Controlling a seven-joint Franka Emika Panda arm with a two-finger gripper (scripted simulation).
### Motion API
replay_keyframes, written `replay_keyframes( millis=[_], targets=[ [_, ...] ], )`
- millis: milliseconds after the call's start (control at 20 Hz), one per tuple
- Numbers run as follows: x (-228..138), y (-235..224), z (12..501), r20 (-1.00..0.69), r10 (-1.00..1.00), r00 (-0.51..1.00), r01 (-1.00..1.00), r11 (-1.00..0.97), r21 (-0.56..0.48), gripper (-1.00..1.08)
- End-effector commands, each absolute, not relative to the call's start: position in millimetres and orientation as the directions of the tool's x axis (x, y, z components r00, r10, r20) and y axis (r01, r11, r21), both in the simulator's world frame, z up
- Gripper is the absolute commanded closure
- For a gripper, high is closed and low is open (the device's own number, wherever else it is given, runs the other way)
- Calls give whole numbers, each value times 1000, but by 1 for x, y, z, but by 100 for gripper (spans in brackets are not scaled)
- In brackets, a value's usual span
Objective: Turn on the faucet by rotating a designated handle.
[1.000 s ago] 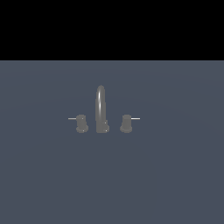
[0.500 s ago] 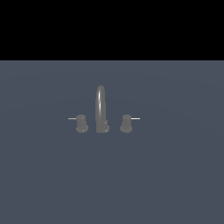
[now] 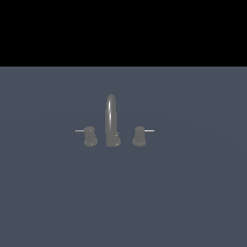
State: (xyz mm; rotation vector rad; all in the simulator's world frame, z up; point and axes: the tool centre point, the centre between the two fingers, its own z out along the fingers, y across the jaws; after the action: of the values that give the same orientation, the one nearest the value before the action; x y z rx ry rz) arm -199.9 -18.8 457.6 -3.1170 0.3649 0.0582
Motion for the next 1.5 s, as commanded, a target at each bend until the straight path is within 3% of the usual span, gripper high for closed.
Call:
replay_keyframes(
  millis=[0, 700, 1450],
  targets=[
    [-182, -22, 448, -34, -291, 956, -291, -957, 8, 108],
    [-79, -42, 368, -8, -629, 777, -628, -777, 33, 108],
    [3, -67, 246, 14, -883, 468, -883, -468, 26, 108]
  ],
)
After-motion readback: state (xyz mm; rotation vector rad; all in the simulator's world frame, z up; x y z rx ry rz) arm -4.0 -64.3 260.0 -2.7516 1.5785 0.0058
